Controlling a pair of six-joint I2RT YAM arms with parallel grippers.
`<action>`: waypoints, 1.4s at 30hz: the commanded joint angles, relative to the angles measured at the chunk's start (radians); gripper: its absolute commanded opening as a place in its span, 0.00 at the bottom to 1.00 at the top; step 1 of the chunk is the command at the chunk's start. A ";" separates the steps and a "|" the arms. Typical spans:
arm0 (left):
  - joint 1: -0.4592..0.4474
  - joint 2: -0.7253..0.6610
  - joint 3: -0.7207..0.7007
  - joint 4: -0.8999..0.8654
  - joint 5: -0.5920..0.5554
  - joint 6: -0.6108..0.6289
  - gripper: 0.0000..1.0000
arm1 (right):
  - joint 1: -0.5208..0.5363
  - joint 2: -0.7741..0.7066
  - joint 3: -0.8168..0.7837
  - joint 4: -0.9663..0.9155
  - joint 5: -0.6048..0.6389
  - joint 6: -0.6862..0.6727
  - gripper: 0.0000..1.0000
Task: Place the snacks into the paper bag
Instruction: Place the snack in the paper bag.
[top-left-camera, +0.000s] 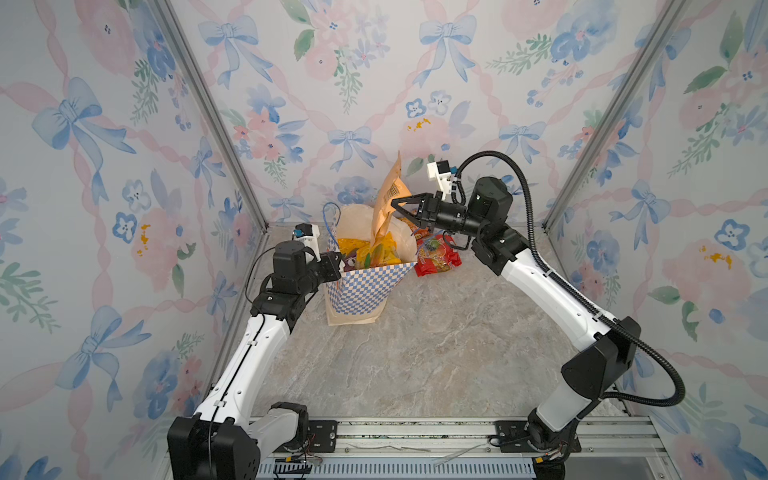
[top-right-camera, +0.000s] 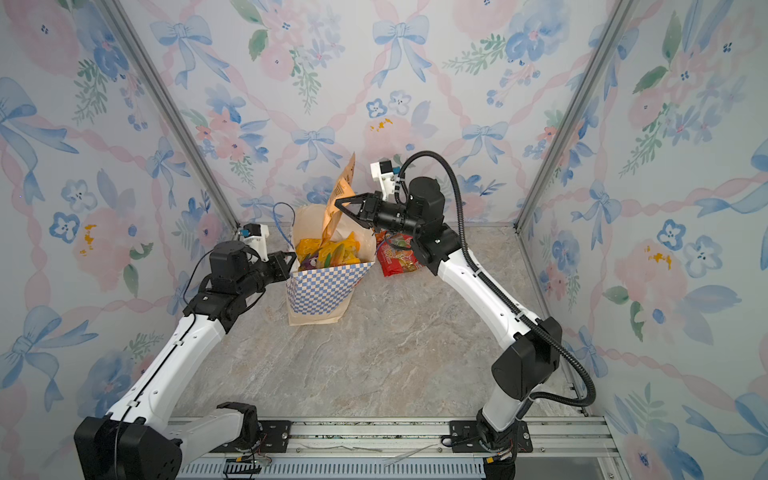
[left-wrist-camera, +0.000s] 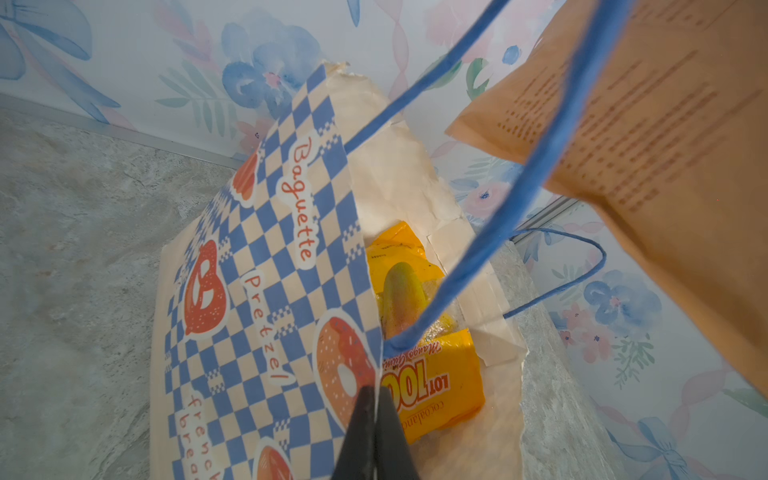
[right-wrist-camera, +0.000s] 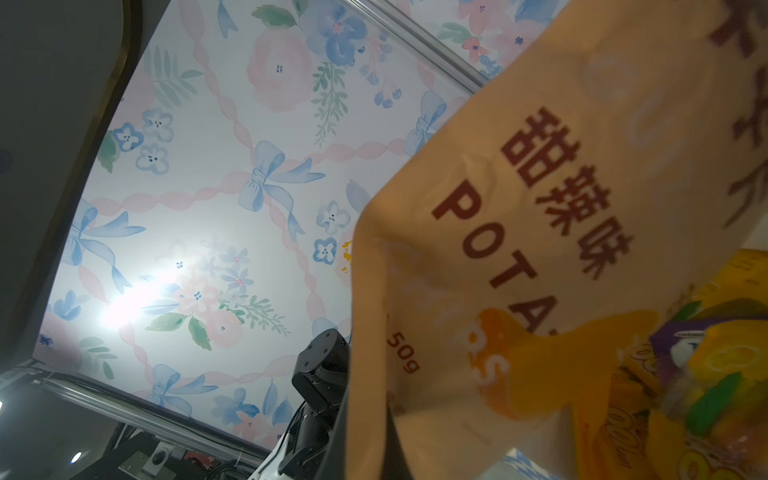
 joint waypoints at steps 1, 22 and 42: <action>0.010 -0.031 -0.008 0.006 0.019 0.004 0.00 | 0.015 0.006 -0.033 0.231 -0.068 0.147 0.00; 0.010 -0.051 -0.017 0.006 0.015 0.005 0.00 | 0.048 0.100 -0.034 0.180 -0.095 0.137 0.00; 0.012 -0.055 -0.015 0.007 0.019 0.010 0.00 | 0.101 0.268 0.204 -0.264 0.028 -0.213 0.00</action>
